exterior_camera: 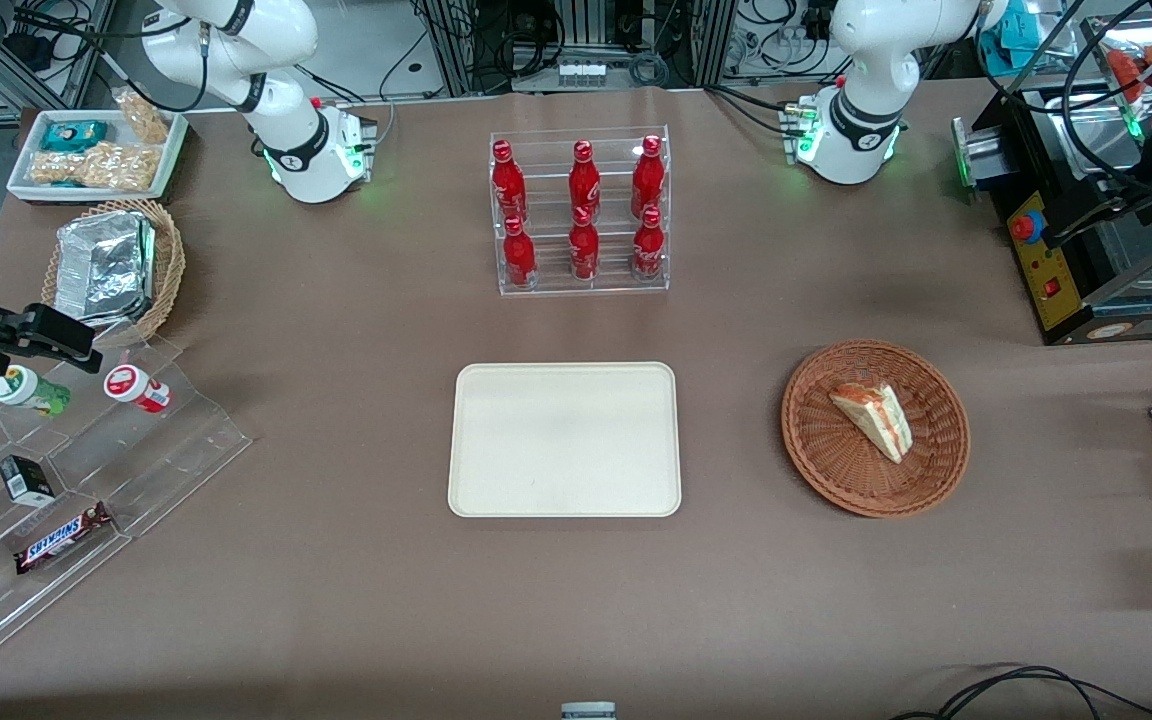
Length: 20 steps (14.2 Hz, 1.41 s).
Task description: Place sandwich from basket to tray
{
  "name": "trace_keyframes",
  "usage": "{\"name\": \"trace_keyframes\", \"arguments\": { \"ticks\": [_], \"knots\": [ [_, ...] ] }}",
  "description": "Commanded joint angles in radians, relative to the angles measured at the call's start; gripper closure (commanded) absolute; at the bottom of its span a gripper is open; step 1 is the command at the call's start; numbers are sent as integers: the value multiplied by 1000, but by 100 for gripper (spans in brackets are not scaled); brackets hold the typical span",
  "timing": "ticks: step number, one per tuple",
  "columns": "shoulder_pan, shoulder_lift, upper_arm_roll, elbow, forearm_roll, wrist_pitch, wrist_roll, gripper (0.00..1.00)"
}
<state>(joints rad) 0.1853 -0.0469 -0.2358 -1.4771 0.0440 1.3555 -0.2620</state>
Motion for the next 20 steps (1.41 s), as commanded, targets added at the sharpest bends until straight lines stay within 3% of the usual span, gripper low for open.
{"name": "trace_keyframes", "arguments": {
  "ticks": [1, 12, 15, 17, 20],
  "knots": [
    [2, -24, -5, -15, 8, -12, 18, 0],
    [22, 65, 10, -45, 17, -81, 1, 0],
    [77, 99, 16, -89, 5, -79, 12, 0],
    [83, 102, 18, -129, 5, -55, 0, 0],
    [86, 98, 19, -257, 2, 118, -34, 0]
  ]
}}
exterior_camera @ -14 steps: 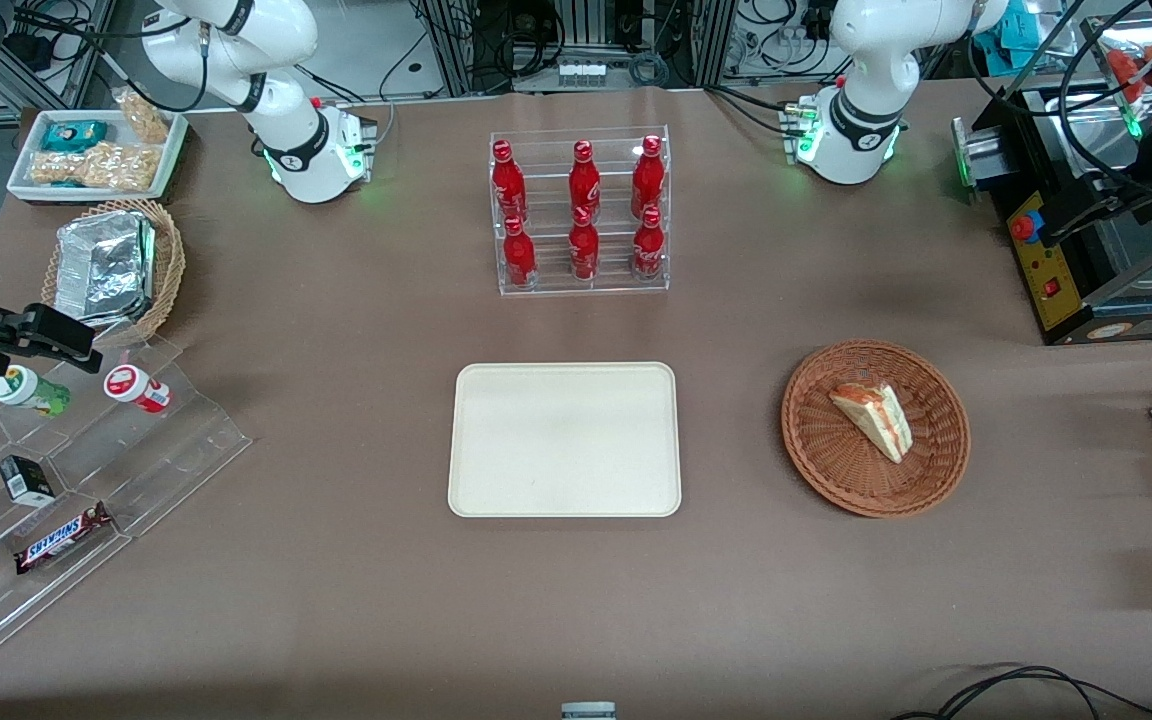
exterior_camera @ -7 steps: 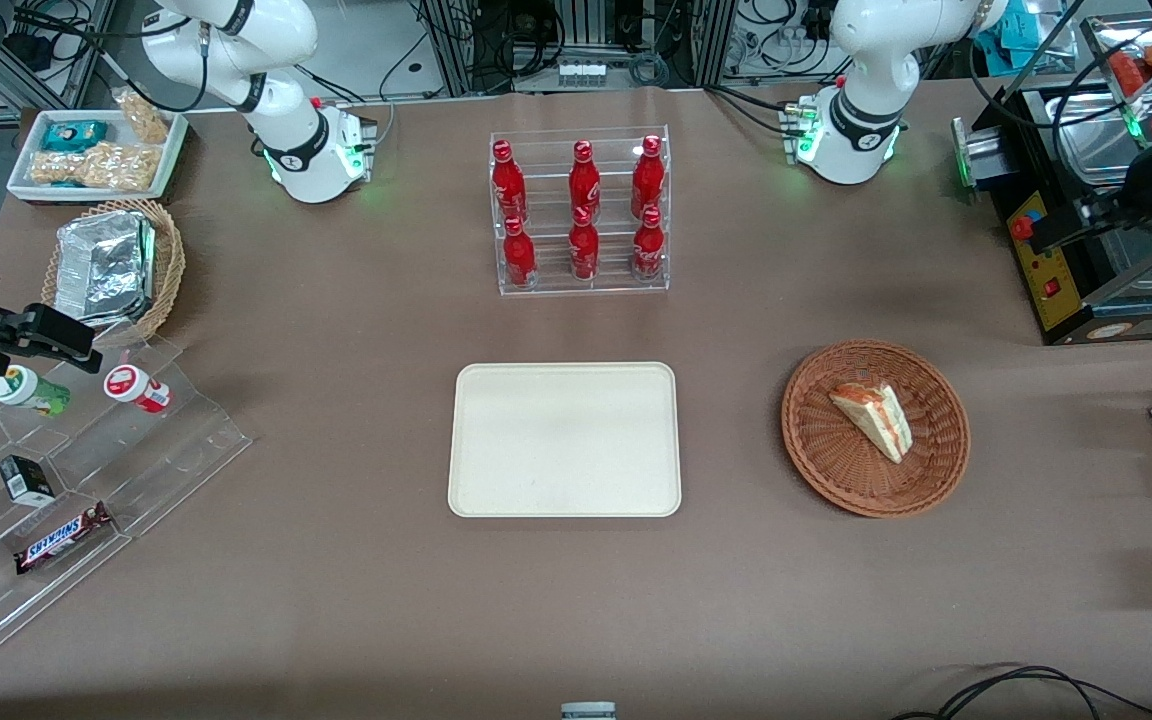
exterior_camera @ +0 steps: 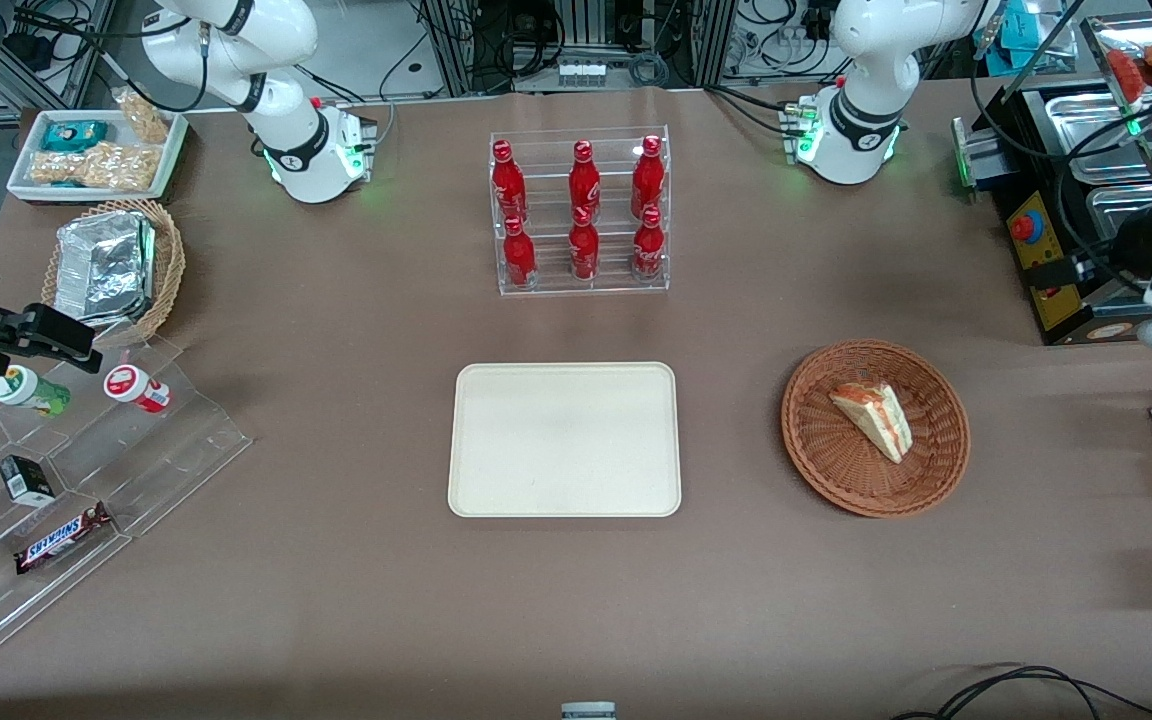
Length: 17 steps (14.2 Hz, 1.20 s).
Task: Place sandwich from basket to tray
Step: 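Move the left gripper down over the sandwich in the wicker basket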
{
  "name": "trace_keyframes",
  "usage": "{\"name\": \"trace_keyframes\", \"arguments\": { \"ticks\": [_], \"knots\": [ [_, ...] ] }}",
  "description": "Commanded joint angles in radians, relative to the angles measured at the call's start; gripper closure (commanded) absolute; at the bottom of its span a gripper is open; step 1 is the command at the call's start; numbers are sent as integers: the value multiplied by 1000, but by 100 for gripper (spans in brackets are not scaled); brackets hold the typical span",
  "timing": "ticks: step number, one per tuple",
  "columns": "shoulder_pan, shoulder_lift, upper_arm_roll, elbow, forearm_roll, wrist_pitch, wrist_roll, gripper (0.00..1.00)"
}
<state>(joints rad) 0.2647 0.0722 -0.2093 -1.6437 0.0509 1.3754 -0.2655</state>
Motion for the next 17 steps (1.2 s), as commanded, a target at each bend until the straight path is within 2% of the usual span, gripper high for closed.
{"name": "trace_keyframes", "arguments": {
  "ticks": [1, 3, 8, 13, 17],
  "knots": [
    [5, -19, -9, -126, -6, 166, -75, 0],
    [-2, 1, -22, -186, -29, 319, -182, 0],
    [-21, 121, -107, -197, -25, 565, -460, 0],
    [-33, 213, -113, -218, -14, 715, -529, 0],
    [-33, 213, -114, -317, -14, 817, -535, 0]
  ]
}}
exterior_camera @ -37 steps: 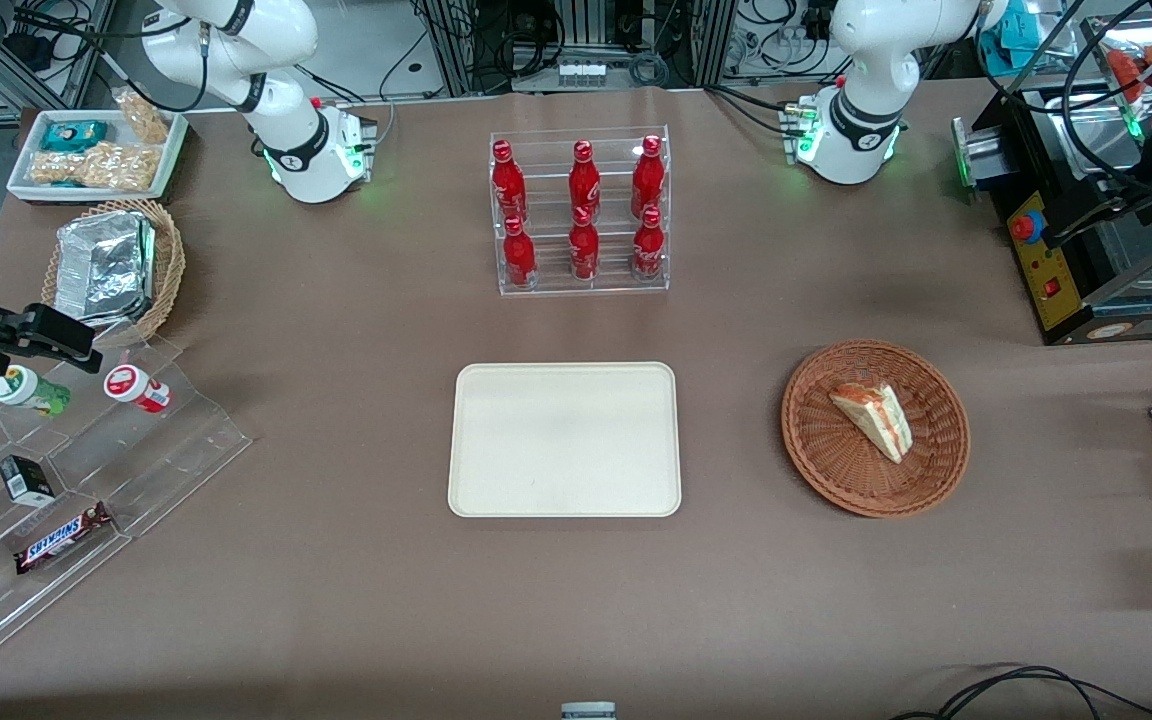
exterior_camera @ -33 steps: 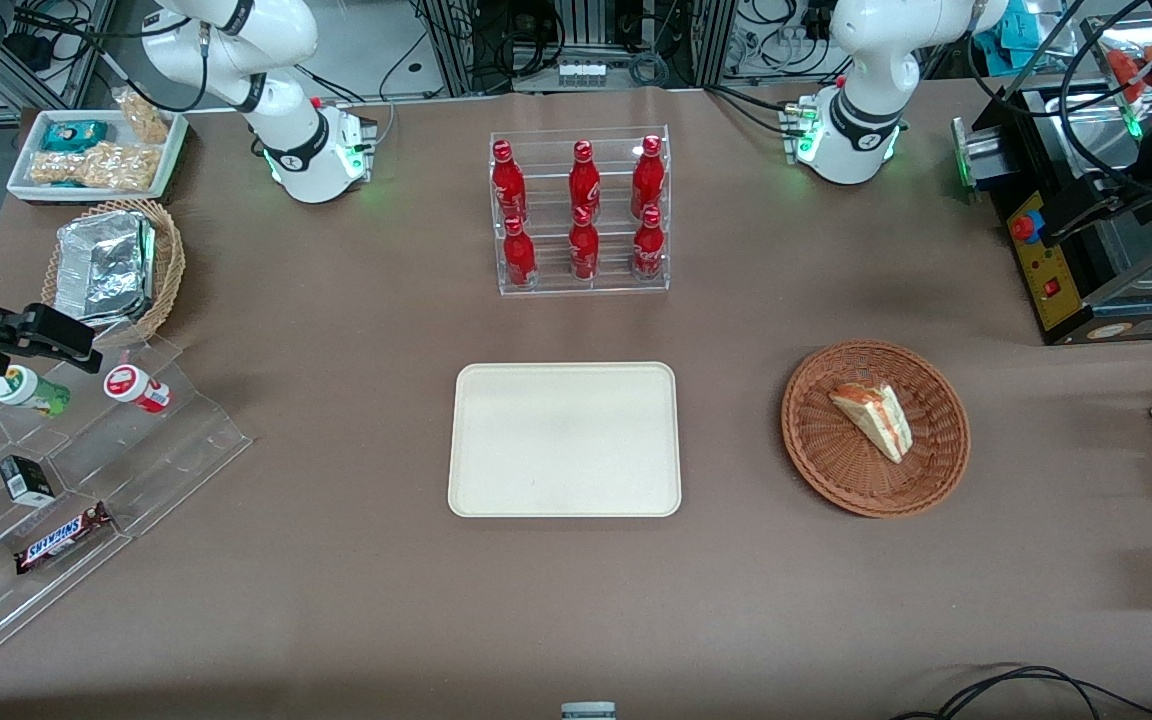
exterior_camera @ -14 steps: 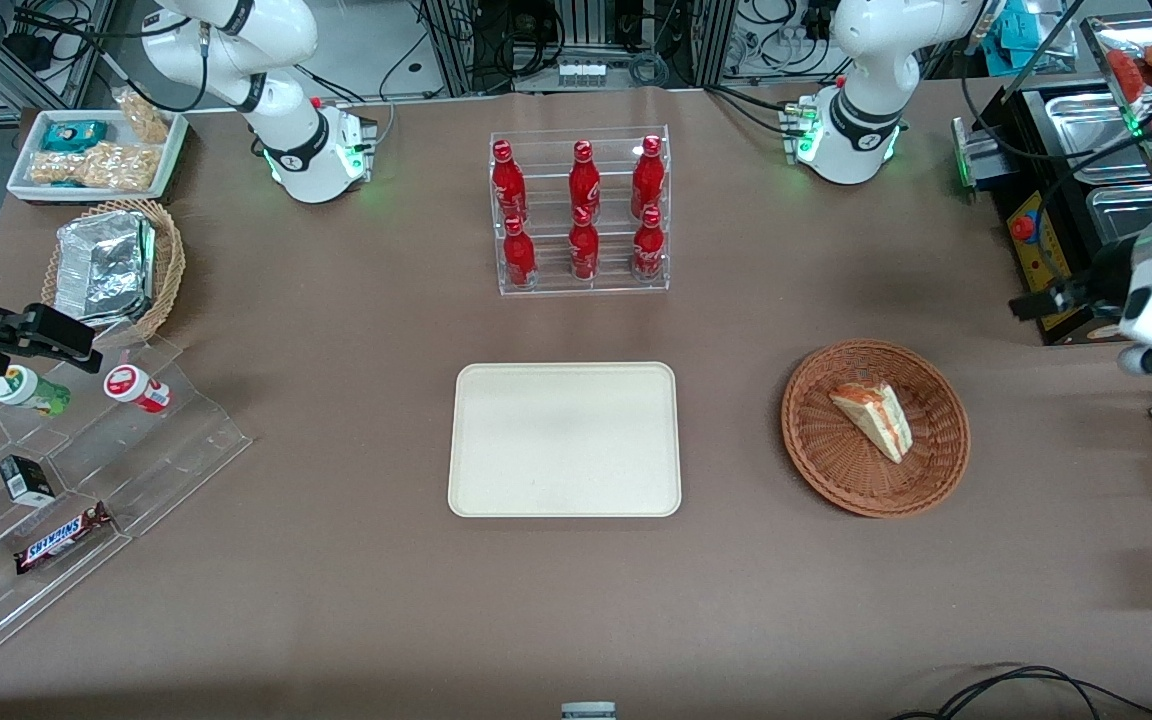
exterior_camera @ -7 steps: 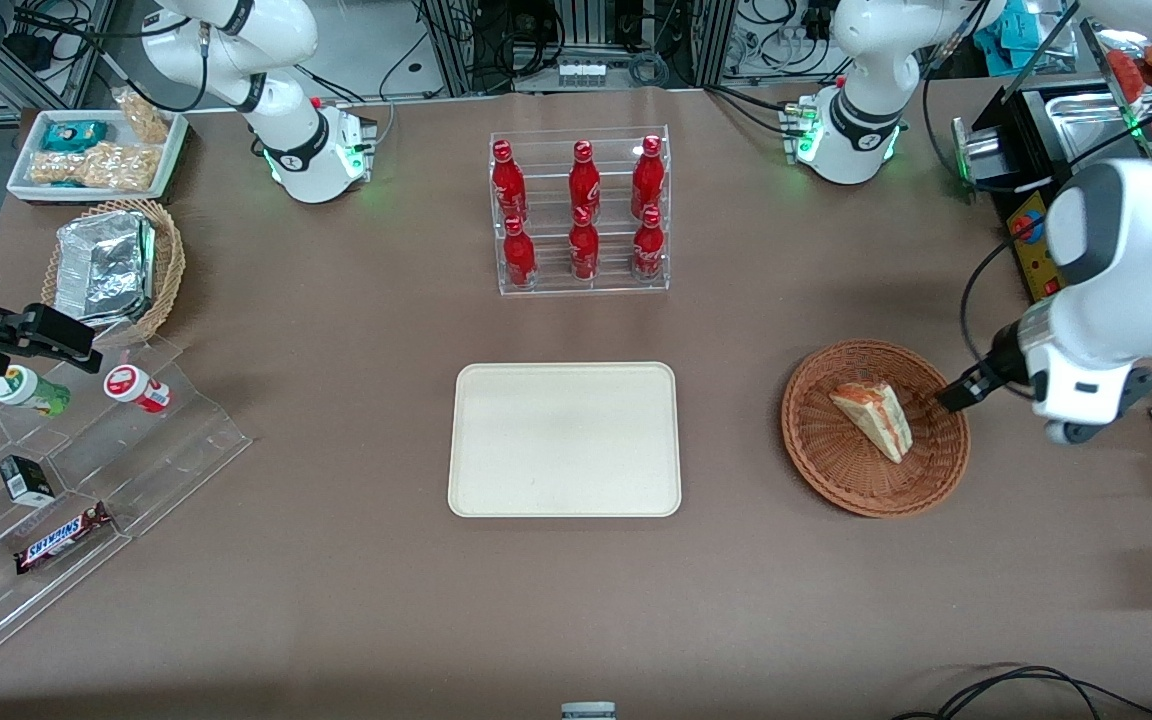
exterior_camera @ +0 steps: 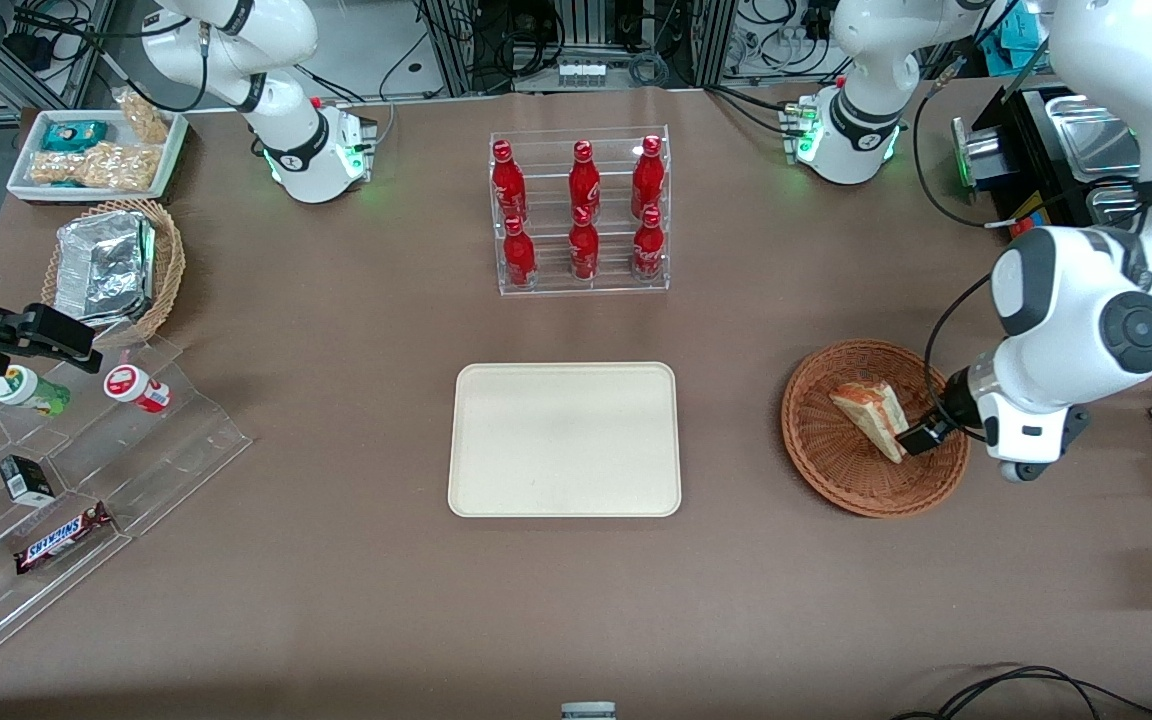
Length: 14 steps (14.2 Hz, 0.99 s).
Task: Place sandwich from basket to tray
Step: 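Move the left gripper down over the sandwich in the wicker basket, then close the left gripper on the wrapped sandwich and lift it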
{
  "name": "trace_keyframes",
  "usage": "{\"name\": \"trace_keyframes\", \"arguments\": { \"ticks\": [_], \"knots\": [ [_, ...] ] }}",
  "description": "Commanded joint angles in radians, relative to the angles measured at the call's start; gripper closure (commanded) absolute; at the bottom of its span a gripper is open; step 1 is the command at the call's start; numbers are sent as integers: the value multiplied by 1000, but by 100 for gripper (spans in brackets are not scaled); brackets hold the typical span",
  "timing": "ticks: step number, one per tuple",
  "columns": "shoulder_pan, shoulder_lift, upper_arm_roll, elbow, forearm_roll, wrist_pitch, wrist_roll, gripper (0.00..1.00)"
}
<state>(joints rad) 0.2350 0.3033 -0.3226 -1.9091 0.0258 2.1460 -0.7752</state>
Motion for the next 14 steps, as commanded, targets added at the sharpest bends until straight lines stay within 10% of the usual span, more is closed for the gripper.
{"name": "trace_keyframes", "arguments": {
  "ticks": [1, 14],
  "knots": [
    [-3, -18, -1, -65, 11, 54, -27, 0],
    [-22, 36, -1, -203, 66, 215, -64, 0]
  ]
}}
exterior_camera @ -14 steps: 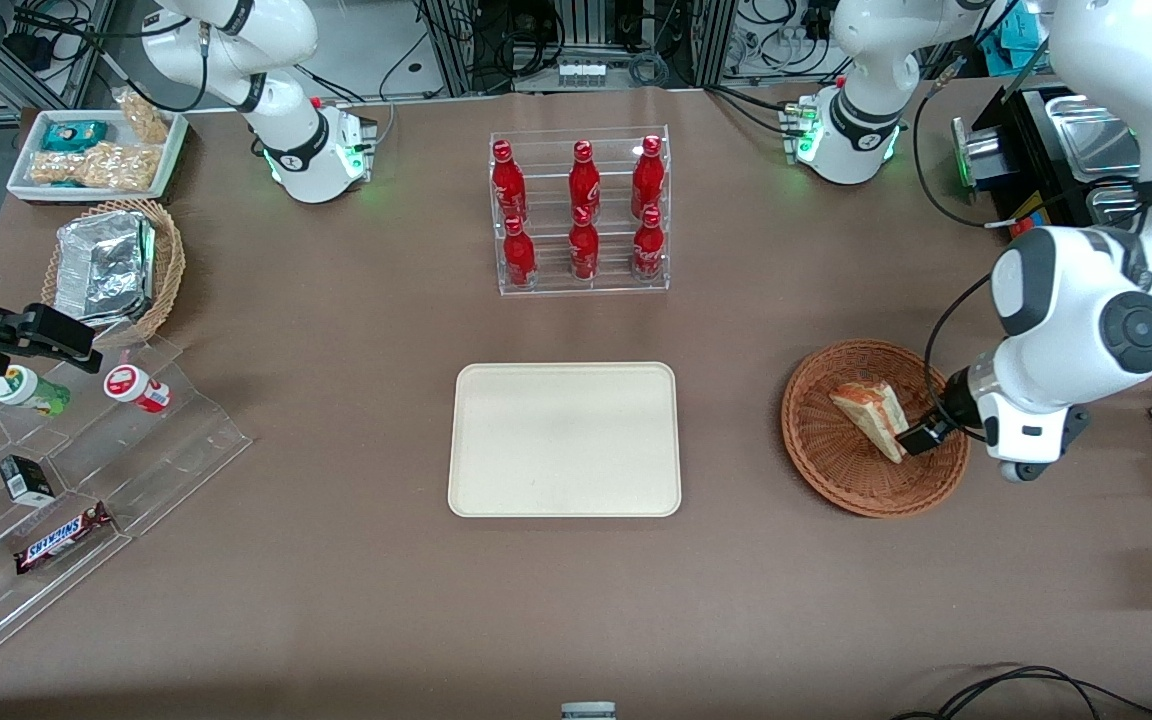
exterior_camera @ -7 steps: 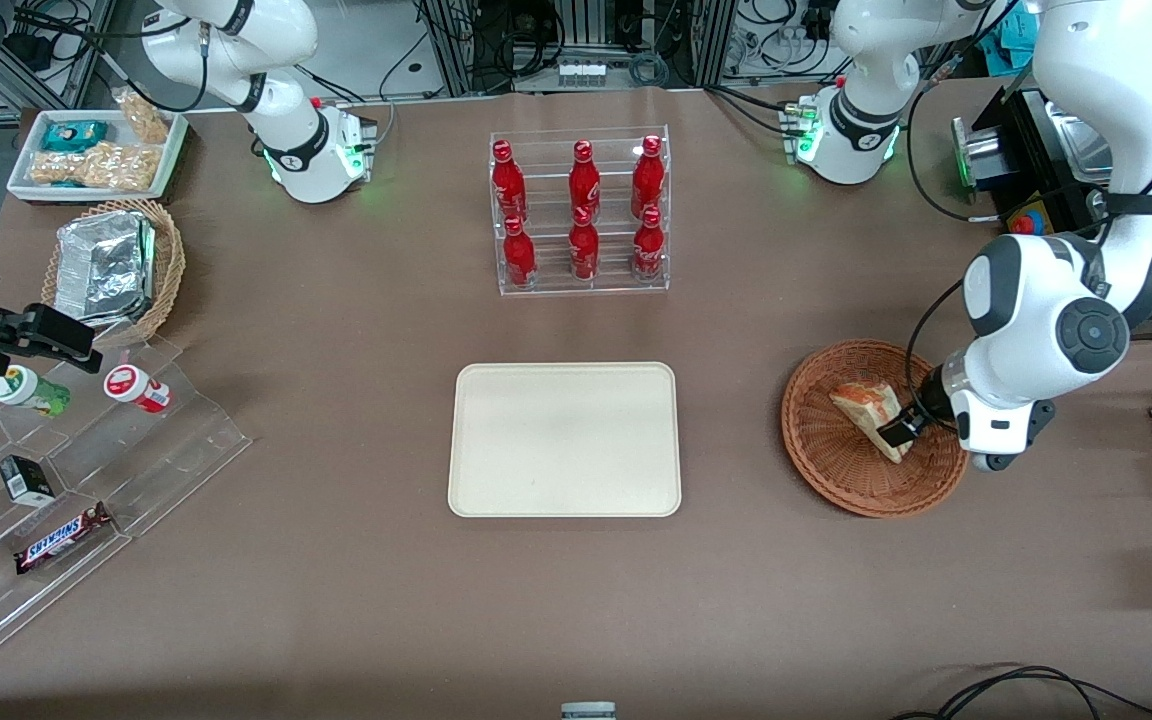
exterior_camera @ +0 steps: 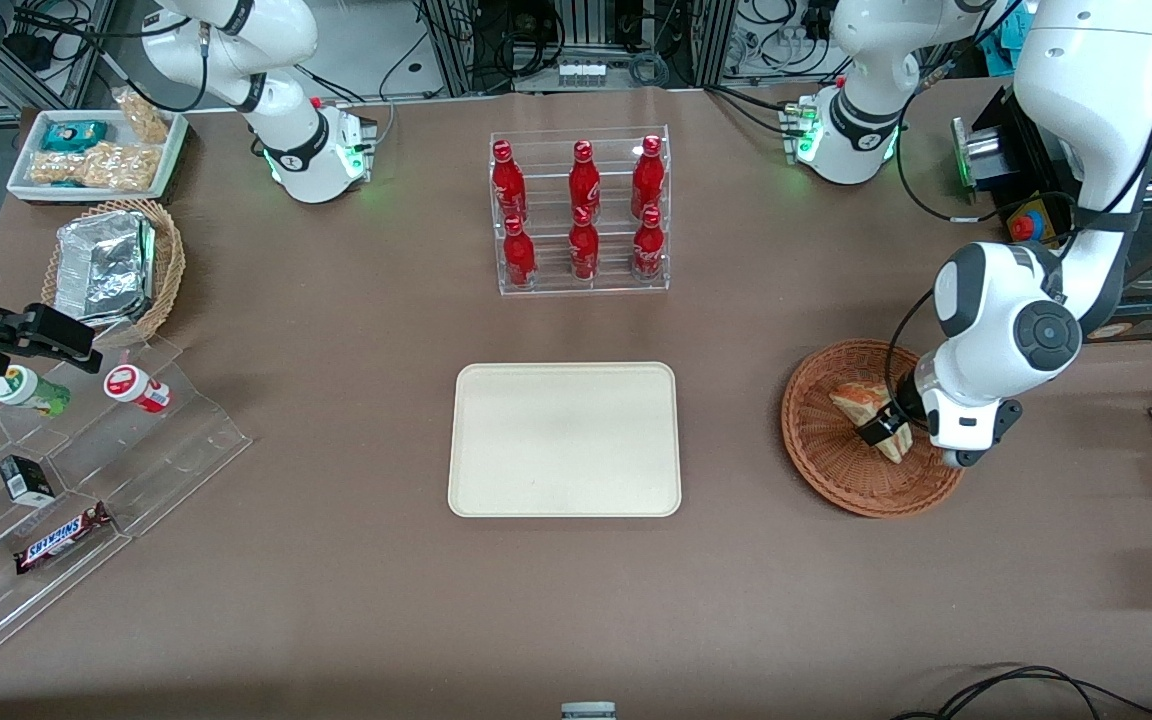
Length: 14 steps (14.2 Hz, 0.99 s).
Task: Place sandwich from basket to tray
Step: 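Close the left gripper on the wrapped sandwich and lift it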
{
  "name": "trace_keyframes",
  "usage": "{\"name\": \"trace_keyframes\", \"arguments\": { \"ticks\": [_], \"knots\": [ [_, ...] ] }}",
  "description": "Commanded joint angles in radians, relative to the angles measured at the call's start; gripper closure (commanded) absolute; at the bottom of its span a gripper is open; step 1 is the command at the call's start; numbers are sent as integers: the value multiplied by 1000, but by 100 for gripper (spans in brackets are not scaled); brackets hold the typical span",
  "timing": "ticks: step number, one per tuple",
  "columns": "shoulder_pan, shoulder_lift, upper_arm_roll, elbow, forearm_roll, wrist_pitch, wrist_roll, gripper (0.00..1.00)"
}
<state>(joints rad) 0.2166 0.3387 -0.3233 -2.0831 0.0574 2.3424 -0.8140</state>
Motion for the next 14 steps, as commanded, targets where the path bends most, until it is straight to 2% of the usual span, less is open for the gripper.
{"name": "trace_keyframes", "arguments": {
  "ticks": [1, 3, 4, 5, 7, 8, 11, 14],
  "knots": [
    [-3, -1, 0, -44, 38, 18, -24, 0],
    [-2, 2, 0, -51, 39, 17, -25, 1],
    [-2, 6, 0, -51, 39, 17, -30, 18],
    [-3, 8, 0, -49, 39, 17, -57, 48],
    [-3, 5, 0, -43, 39, 11, -77, 90],
    [-2, 5, 0, -37, 39, 8, -79, 95],
    [-5, -4, 0, -17, 39, -18, -79, 98],
    [-31, -20, 0, 50, 41, -124, -68, 99]
  ]
}}
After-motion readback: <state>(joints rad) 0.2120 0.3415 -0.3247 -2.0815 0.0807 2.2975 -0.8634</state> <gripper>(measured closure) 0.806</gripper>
